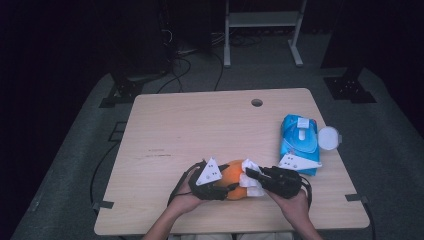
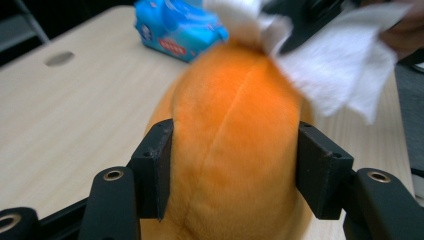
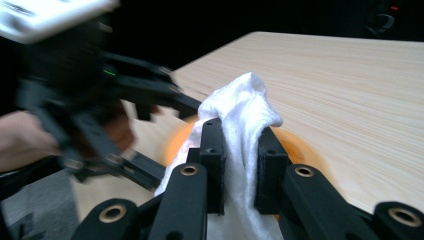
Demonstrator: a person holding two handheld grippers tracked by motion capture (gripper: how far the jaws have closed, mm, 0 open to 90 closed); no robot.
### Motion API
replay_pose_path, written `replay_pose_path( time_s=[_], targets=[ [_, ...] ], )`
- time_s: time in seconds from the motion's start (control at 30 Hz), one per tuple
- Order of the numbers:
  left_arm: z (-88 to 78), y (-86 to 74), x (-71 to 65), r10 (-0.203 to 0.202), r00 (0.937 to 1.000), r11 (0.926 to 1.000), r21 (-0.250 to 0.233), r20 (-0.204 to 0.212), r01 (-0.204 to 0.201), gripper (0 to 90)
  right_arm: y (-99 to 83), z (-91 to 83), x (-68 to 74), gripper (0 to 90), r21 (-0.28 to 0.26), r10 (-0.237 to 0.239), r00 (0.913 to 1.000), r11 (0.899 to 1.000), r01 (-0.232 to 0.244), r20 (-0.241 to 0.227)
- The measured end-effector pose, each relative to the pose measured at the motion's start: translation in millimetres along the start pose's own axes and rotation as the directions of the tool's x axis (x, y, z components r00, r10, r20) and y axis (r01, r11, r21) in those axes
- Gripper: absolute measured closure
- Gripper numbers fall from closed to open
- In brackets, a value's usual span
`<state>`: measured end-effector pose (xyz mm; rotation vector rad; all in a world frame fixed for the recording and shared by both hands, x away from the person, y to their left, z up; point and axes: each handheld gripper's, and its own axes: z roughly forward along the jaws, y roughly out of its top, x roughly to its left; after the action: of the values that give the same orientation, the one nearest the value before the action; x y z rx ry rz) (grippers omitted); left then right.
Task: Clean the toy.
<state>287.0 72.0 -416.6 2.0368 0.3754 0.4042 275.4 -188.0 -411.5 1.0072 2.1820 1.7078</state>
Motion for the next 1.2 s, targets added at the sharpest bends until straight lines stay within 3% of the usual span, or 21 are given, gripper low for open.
replay_pose_path(
  time_s=[0.07, 0.17, 0.27, 0.3, 0.37, 0.43, 0.47, 0.53, 0.63, 0.7, 0.77, 0.8, 0.87, 0.9, 0.97, 1.03, 1.2],
  targets=[
    [1.0, -1.5, 0.5, -0.021, 0.9992, 0.9997, 0.015, 0.033, 0.021, 37.6, -5.1, 1.4, -4.4, 77.5, 0.009, 0.011, 0.9999, 1.0, -0.011, 0.008],
    [-1.0, -1.6, 3.7, -0.06, 0.9931, 0.9981, 0.019, 0.101, 0.058, 32.3, -10.7, 5.5, -6.0, 77.7, 0.034, 0.0, 0.9998, 0.999, 0.0, 0.019],
    [-8.5, -1.2, 13.3, -0.136, 0.9812, 0.9885, -0.047, 0.137, 0.144, 31.4, -12.6, 3.8, -8.3, 77.7, 0.037, 0.015, 0.9998, 0.999, -0.015, 0.011],
    [-9.4, -1.4, 15.1, -0.151, 0.9789, 0.9855, -0.056, 0.138, 0.16, 31.1, -13.7, 3.4, -8.8, 77.7, 0.043, 0.026, 0.9997, 0.999, -0.026, 0.0],
    [-7.6, -4.1, 17.2, -0.165, 0.9809, 0.9849, -0.035, 0.103, 0.169, 31.1, -17.0, 2.5, -7.9, 77.8, 0.044, 0.036, 0.9993, 0.998, -0.035, -0.011],
    [-3.4, -9.6, 19.1, -0.205, 0.9706, 0.9776, -0.023, 0.127, 0.209, 32.0, -18.3, 0.9, -6.1, 77.8, 0.058, 0.03, 0.9994, 0.998, -0.029, -0.017],
    [-2.2, -11.2, 18.5, -0.21, 0.9689, 0.9765, -0.02, 0.13, 0.215, 33.6, -17.1, -0.6, -5.4, 77.7, 0.069, 0.032, 0.9993, 0.997, -0.031, -0.019],
    [-0.1, -12.0, 15.7, -0.197, 0.9691, 0.9796, -0.007, 0.148, 0.201, 35.5, -12.7, -4.6, -3.6, 77.5, 0.055, 0.036, 0.9991, 0.998, -0.035, -0.024],
    [1.8, -9.7, 10.8, -0.167, 0.9625, 0.9859, 0.041, 0.213, 0.162, 36.7, -3.2, -7.4, 4.8, 77.5, 0.009, -0.003, 0.9996, 1.0, 0.003, -0.027],
    [-0.5, -7.6, 10.4, -0.159, 0.9591, 0.9871, 0.049, 0.234, 0.152, 36.1, -2.5, -2.8, 4.7, 77.5, 0.03, -0.014, 0.9998, 0.999, 0.014, -0.017],
    [-5.6, -5.0, 13.3, -0.162, 0.9552, 0.9865, 0.019, 0.248, 0.163, 34.5, -9.3, 2.0, 0.3, 77.4, 0.062, 0.021, 0.9994, 0.998, -0.019, -0.028],
    [-7.5, -3.9, 15.2, -0.178, 0.9521, 0.9827, -0.006, 0.249, 0.185, 33.0, -15.7, 4.6, -2.0, 77.5, 0.075, 0.05, 0.9978, 0.996, -0.046, -0.044],
    [-6.4, -3.1, 17.4, -0.209, 0.9569, 0.976, -0.018, 0.202, 0.217, 28.9, -21.3, 5.3, -0.6, 77.5, 0.104, 0.053, 0.9956, 0.994, -0.045, -0.078],
    [-4.1, -4.4, 18.1, -0.208, 0.96, 0.9772, -0.004, 0.188, 0.212, 28.9, -21.3, 4.7, 1.8, 77.5, 0.112, 0.042, 0.9953, 0.993, -0.032, -0.087],
    [2.9, -9.6, 16.1, -0.216, 0.9549, 0.9763, 0.049, 0.203, 0.211, 29.1, -19.7, 2.1, 8.3, 77.5, 0.138, 0.006, 0.9943, 0.99, 0.009, -0.106],
    [5.5, -12.2, 13.3, -0.21, 0.951, 0.9775, 0.065, 0.227, 0.201, 31.2, -18.1, -2.2, 8.1, 77.0, 0.15, -0.016, 0.9953, 0.988, 0.03, -0.096],
    [1.9, -9.0, 9.4, -0.179, 0.9428, 0.9829, 0.095, 0.281, 0.158, 31.6, -20.2, -8.6, -9.4, 76.3, 0.109, 0.048, 0.9981, 0.993, -0.043, -0.04]
  ],
)
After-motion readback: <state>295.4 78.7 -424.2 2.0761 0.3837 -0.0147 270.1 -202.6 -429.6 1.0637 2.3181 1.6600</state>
